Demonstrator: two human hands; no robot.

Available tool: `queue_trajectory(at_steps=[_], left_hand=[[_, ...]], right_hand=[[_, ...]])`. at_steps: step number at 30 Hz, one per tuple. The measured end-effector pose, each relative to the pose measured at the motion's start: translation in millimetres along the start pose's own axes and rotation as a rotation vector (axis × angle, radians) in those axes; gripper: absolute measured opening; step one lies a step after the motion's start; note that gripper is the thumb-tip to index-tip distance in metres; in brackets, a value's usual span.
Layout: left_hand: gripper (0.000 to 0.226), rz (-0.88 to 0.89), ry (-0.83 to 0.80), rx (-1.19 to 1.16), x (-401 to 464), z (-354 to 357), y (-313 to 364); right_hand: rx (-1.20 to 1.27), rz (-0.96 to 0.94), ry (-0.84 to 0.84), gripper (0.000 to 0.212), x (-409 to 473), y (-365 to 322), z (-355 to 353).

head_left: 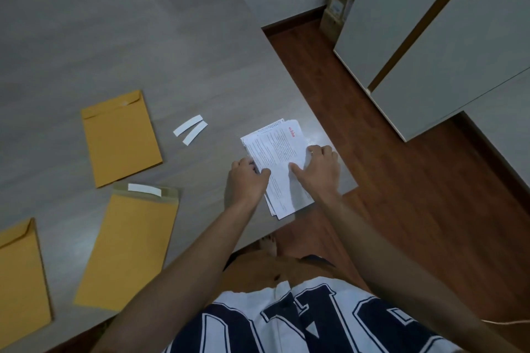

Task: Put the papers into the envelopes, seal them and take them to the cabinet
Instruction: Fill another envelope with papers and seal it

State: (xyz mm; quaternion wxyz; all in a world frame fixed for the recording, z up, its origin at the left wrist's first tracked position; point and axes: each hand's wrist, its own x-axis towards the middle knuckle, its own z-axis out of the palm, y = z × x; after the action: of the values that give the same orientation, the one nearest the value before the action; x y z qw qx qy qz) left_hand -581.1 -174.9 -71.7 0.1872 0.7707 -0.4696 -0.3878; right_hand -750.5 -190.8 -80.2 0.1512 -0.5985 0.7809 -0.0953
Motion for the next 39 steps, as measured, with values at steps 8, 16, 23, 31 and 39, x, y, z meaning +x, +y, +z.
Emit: queue_trajectory(at_steps=[8, 16, 23, 31, 39], left_hand=[[0.036, -0.010, 0.020, 0.065, 1.3, 3.7, 4.6], [0.104, 0.068, -0.099, 0.292, 24.3, -5.5, 11.2], [0.084, 0.239, 0.017, 0.526, 32.1, -6.3, 11.5], [0.084, 0.359, -0.003, 0.608, 20.4, -4.2, 15.0], [0.085, 0.368, 0.099, 0.406, 11.4, 0.9, 12.5]], right_hand=[[-0.024, -0.012, -0.003, 0.059, 1.5, -0.3, 1.1], [-0.075, -0.046, 0.009, 0.059, 1.2, 1.5, 3.1], [-0.094, -0.051, 0.024, 0.059, -0.3, 1.1, 4.8], [-0.099, -0.062, 0.008, 0.059, -1.6, 0.8, 2.7], [-0.118, -0.063, 0.003, 0.058, -0.9, -0.5, 2.2]])
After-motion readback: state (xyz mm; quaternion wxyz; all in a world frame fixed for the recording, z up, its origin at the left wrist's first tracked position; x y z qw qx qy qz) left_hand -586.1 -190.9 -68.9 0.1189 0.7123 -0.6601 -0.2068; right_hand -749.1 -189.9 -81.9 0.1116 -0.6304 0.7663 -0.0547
